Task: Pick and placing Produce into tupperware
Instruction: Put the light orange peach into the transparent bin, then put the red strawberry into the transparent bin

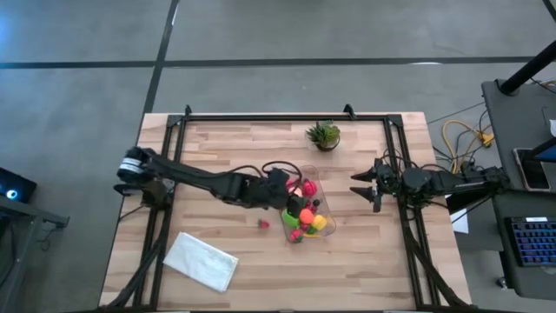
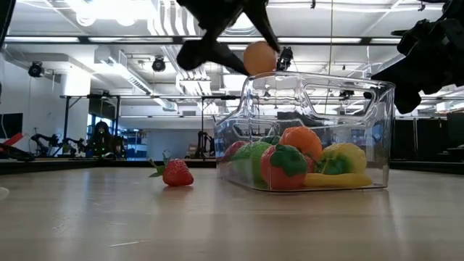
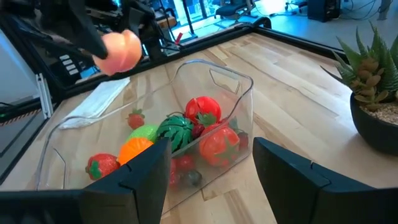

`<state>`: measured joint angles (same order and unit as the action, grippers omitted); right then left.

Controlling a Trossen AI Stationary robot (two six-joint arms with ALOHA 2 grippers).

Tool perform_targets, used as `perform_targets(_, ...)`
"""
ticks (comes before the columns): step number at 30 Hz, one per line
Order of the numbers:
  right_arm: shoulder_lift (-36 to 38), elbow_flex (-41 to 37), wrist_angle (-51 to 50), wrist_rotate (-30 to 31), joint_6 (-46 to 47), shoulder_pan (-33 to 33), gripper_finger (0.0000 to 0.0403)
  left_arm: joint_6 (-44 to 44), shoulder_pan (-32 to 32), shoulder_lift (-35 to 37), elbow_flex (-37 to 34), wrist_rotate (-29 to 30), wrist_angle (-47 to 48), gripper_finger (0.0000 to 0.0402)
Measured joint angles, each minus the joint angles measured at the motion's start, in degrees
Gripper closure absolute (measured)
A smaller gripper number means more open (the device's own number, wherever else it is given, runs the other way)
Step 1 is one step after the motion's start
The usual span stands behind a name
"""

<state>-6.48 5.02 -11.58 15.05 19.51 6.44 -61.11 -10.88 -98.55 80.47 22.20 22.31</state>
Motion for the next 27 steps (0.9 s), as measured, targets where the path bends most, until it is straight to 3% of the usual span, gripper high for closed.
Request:
perform_targets(4, -0.07, 0.00, -0.14, 0.00, 0.01, 0.02, 0.0183, 0.62, 0.31, -1.55, 0.01, -2.28, -3.59, 0.0164)
perform_targets(7, -0.07, 0.00, -0.16, 0.00, 0.00, 0.02, 0.0183, 5.79, 0.15, -1.31, -0.08, -1.97, -8.67, 0.0164)
perform_targets(12, -0.07, 0.00, -0.12, 0.00, 0.01, 0.02, 0.0183, 8.85, -0.19, -0.49, 0.18, 3.43, -8.40, 0.0158)
perform_targets(21, -0.07, 0.00, -0.12, 0.00, 0.00, 0.00, 0.0183, 8.99, -0.37, -0.32, -0.24, 2.18, -4.86, 0.0061)
perform_targets(27, -0.07, 0.00, -0.12, 0.00, 0.00, 0.00, 0.0183, 10.81, -2.03, 1.27, 1.04, -2.41, 4.66, 0.0044)
